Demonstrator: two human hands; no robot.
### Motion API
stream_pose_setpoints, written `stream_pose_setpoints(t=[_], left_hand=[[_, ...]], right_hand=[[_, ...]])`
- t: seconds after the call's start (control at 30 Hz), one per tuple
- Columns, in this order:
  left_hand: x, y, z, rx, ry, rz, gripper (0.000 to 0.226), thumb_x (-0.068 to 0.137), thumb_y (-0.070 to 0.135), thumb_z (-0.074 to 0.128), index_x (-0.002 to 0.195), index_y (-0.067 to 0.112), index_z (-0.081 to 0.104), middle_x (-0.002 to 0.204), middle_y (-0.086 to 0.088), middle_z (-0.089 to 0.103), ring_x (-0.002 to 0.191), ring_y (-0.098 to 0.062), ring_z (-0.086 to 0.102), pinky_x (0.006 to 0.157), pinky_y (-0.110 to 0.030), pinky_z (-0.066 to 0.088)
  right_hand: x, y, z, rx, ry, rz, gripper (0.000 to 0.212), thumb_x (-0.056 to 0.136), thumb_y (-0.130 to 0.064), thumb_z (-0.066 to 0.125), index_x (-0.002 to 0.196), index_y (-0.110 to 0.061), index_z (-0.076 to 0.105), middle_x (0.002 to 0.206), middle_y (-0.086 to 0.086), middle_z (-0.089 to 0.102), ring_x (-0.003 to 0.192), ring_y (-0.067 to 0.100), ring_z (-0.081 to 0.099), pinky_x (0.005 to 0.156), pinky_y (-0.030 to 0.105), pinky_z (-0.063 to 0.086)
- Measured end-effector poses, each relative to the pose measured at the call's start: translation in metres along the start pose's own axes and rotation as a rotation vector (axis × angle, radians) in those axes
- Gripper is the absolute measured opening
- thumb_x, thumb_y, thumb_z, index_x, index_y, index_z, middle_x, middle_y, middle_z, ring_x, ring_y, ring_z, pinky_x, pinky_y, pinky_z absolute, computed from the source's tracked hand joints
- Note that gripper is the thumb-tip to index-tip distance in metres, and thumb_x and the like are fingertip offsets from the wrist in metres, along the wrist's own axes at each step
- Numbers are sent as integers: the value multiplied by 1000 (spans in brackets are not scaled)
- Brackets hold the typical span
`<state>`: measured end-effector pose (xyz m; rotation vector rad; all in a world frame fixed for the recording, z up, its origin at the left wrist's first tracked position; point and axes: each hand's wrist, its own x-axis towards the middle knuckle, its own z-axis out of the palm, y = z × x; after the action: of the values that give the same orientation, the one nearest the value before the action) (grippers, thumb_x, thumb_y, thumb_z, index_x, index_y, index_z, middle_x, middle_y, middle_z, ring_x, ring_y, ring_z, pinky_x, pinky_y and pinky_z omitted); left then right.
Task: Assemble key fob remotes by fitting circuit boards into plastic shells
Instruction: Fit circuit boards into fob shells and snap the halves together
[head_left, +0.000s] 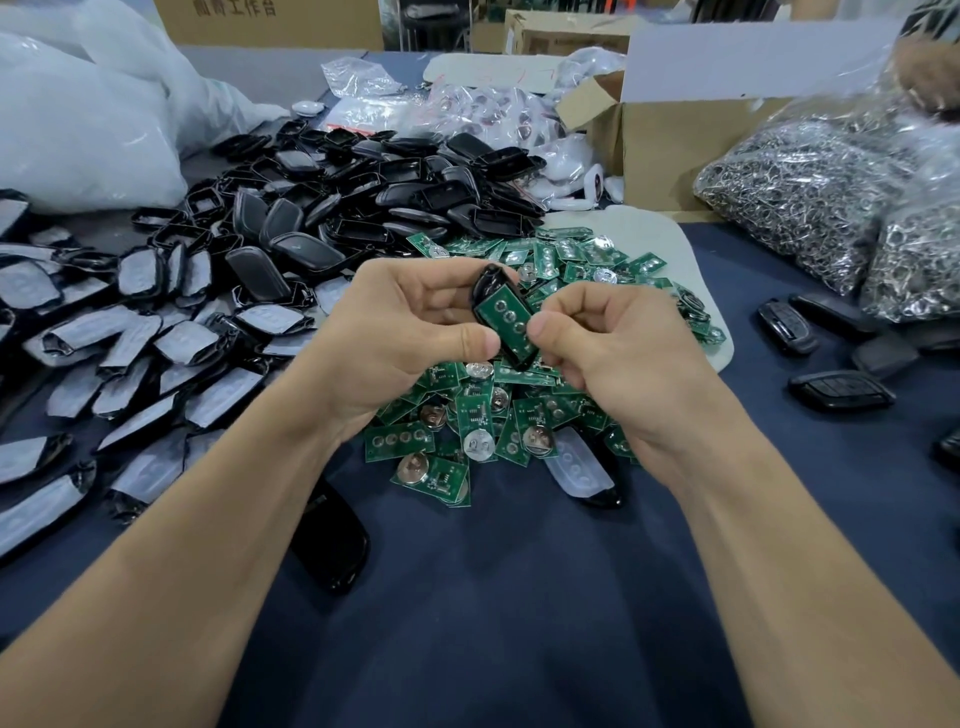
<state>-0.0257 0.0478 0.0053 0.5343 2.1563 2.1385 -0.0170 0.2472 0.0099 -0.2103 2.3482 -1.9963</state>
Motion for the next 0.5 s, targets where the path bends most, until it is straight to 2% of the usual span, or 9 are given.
stream_pose_setpoints(t=[0.1,0.17,0.23,0.4,0.5], left_hand=[[0,2,-1,-55,-98,-32,57,76,2,78,131,8,65,116,-4,77,106,-15,72,89,-24,57],[-1,1,-1,-87,-135,-71,61,77,1,77,135,11,62,122,-7,75,106,-15,71,85,-26,60],[0,1,-1,-87,-117,-81,61,74,1,78,132,12,64,118,-8,77,99,-15,72,79,-26,62],[0,1,-7,-80,-74,-67,60,64,-1,83,121,9,70,104,-10,80,90,-17,76,78,-25,59],[-1,2,-6,-66,-49,-61,59,63,0,83,121,5,69,98,-10,80,84,-17,76,75,-24,58]], right_hand=[[-1,-1,0,19,-67,28,29,97,-12,69,69,-18,67,60,-1,58,51,9,42,51,20,36],[-1,-2,2,28,-100,50,29,99,-12,67,69,-15,66,61,2,57,51,12,40,50,21,34],[-2,-2,4,16,-106,56,28,99,-12,66,71,-13,66,61,2,57,51,12,40,49,21,34],[-4,-5,5,55,-147,69,28,100,-8,63,73,-12,64,61,2,58,50,11,40,49,21,34],[-5,-8,3,102,-175,94,23,102,-6,59,79,-12,61,69,6,66,51,14,52,49,22,38]])
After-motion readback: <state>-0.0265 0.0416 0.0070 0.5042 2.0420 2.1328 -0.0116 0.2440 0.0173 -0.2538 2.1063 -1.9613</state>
